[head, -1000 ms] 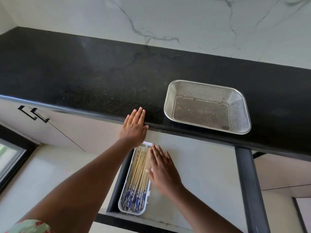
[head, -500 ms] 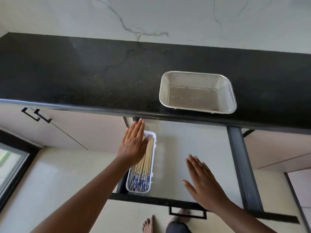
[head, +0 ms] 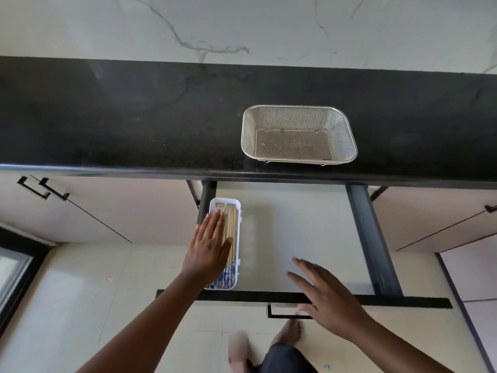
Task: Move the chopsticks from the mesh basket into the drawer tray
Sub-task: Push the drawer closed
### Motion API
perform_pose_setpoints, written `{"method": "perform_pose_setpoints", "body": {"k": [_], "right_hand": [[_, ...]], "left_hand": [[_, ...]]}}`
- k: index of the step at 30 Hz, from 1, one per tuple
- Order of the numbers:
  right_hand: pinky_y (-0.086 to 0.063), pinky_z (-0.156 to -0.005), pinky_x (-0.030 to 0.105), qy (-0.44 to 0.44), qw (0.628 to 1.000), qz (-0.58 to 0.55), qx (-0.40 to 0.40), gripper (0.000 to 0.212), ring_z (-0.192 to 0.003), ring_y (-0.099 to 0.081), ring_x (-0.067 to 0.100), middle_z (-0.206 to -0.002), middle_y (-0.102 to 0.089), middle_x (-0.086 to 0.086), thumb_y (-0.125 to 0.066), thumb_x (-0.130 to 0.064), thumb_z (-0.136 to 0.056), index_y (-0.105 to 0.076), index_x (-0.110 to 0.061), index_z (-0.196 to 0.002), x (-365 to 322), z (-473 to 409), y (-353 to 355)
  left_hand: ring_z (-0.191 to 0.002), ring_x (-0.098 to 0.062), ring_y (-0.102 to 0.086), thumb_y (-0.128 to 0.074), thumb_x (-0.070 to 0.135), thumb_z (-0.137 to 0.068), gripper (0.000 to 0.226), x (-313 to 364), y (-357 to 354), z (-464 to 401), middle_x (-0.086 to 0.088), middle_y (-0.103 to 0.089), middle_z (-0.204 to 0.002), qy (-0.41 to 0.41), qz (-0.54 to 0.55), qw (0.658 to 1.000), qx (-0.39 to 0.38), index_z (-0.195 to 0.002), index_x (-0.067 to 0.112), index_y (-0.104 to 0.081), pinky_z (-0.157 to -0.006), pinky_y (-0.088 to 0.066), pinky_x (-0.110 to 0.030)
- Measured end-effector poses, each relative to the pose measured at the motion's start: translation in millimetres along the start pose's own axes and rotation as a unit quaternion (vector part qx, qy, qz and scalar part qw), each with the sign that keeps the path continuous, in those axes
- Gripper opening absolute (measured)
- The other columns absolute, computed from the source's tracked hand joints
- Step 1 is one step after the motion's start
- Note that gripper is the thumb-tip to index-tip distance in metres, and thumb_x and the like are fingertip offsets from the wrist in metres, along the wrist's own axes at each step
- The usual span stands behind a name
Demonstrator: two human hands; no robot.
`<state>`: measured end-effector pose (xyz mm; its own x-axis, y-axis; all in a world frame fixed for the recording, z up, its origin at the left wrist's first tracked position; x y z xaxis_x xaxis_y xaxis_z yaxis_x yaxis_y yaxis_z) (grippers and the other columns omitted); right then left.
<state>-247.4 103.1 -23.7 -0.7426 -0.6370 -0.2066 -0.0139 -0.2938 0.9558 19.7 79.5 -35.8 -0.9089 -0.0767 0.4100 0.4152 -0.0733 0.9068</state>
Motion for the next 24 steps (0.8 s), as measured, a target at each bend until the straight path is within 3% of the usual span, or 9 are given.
{"method": "perform_pose_setpoints", "body": {"k": [12, 17, 20, 22, 24], "right_hand": [[-0.022, -0.117, 0.036, -0.022, 0.998, 0.043, 0.037, 0.066, -0.143, -0.032, 0.027, -0.157, -0.029, 0.011, -0.071, -0.026, -0.086, -0.044, -0.012, -0.144, 29, -60, 24], [-0.037, -0.111, 0.043, -0.067, 0.994, 0.02, 0.086, 0.065, -0.133, -0.047, 0.032, -0.145, -0.047, 0.017, -0.075, -0.015, -0.081, -0.049, -0.002, -0.139, 34, -77, 40], [-0.041, -0.108, 0.044, -0.064, 0.991, 0.014, 0.115, 0.065, -0.129, -0.052, 0.032, -0.139, -0.053, 0.018, -0.074, -0.016, -0.082, -0.048, 0.001, -0.139, 29, -77, 37], [-0.04, -0.109, 0.044, -0.053, 0.991, 0.008, 0.122, 0.063, -0.131, -0.049, 0.032, -0.142, -0.051, 0.017, -0.07, -0.02, -0.085, -0.047, 0.0, -0.14, 25, -73, 29], [-0.03, -0.116, 0.044, -0.047, 0.994, 0.005, 0.098, 0.067, -0.143, -0.032, 0.031, -0.155, -0.033, 0.017, -0.058, -0.031, -0.093, -0.033, -0.002, -0.148, 23, -72, 15]], "left_hand": [[-0.146, -0.013, 0.018, -0.014, 0.048, -0.1, 0.063, 18, -10, -4, 0.005, 0.016, -0.158, -0.026, 0.015, 1.0, -0.005, -0.152, 0.021, 0.009, -0.119, 0.008, -0.033], [-0.147, -0.013, 0.013, -0.02, 0.041, -0.102, 0.061, 31, -14, -8, 0.004, 0.009, -0.159, -0.039, 0.018, 0.999, -0.005, -0.153, 0.017, 0.001, -0.12, 0.006, -0.033], [-0.148, -0.012, -0.004, -0.018, 0.038, -0.102, 0.056, 44, -19, -7, 0.001, -0.012, -0.161, -0.059, -0.002, 0.998, 0.001, -0.153, 0.017, -0.012, -0.12, 0.001, -0.03], [-0.148, -0.011, -0.007, -0.019, 0.038, -0.101, 0.056, 55, -26, -5, 0.002, -0.015, -0.16, -0.071, -0.016, 0.997, -0.004, -0.153, 0.018, -0.015, -0.119, 0.001, -0.028], [-0.148, -0.009, 0.003, -0.016, 0.041, -0.101, 0.057, 58, -34, -6, 0.006, -0.001, -0.16, -0.065, -0.024, 0.998, -0.013, -0.153, 0.021, -0.005, -0.119, 0.004, -0.027]]}}
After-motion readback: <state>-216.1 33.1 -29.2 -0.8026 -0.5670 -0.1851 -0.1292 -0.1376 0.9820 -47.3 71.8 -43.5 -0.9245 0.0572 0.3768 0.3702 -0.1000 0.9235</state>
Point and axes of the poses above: each hand's wrist, its own z-axis away from the middle knuckle, its own y-axis out of the back of the hand, x = y × z, the point moved 6 cm from there along -z, towards the middle knuckle
